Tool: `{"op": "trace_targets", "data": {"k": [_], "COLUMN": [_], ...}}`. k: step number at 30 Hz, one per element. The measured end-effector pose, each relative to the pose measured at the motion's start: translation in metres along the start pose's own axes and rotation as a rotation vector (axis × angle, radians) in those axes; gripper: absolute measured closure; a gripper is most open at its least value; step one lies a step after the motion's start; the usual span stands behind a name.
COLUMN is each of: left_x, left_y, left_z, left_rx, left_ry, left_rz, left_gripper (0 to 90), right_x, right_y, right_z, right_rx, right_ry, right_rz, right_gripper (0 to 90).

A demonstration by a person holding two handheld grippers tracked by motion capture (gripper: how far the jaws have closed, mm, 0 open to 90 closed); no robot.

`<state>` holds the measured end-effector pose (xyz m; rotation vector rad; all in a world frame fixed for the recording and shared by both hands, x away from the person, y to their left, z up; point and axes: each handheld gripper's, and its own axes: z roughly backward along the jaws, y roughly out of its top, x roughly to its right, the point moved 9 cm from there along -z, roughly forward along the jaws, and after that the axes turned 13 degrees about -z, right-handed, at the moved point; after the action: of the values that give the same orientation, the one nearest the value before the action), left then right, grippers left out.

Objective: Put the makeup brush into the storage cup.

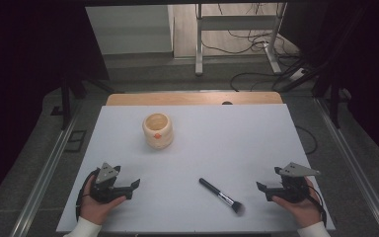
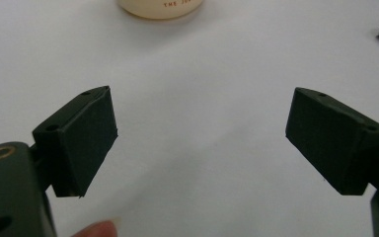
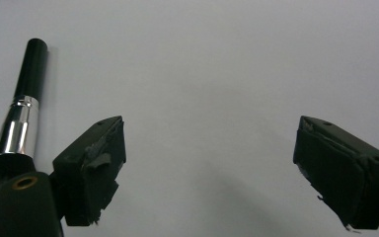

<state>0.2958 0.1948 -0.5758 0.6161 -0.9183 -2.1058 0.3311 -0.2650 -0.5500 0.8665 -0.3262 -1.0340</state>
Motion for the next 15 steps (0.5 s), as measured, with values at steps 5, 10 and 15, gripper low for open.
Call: {"op": "trace_targets", "data": {"k": [5, 10, 15], "left_x": [0.0016, 0.0011, -0.0003], "left_y": [0.0011, 0.0007, 0.0001], "left_z": [-0.0002, 0.0008, 0.0019], "left_rx": [0.001, 0.001, 0.006], "left_ry": [-0.003, -0.001, 0.003], "left_rz": [-0.006, -0.007, 0.002], "left_gripper": [12.8, 12.8, 12.8], "right_x": [0.0025, 0.0008, -0.0012], "right_y": [-0.0021, -0.0006, -0.0004], "right_z": [-0.0012, 0.0004, 0.0003], "right_rx": [-0.007, -0.003, -0.01], "right_ry": [-0.003, -0.002, 0.0], "right_rz": [0.003, 0.006, 0.019], "right_gripper": [13.5, 13.5, 14.2]}}
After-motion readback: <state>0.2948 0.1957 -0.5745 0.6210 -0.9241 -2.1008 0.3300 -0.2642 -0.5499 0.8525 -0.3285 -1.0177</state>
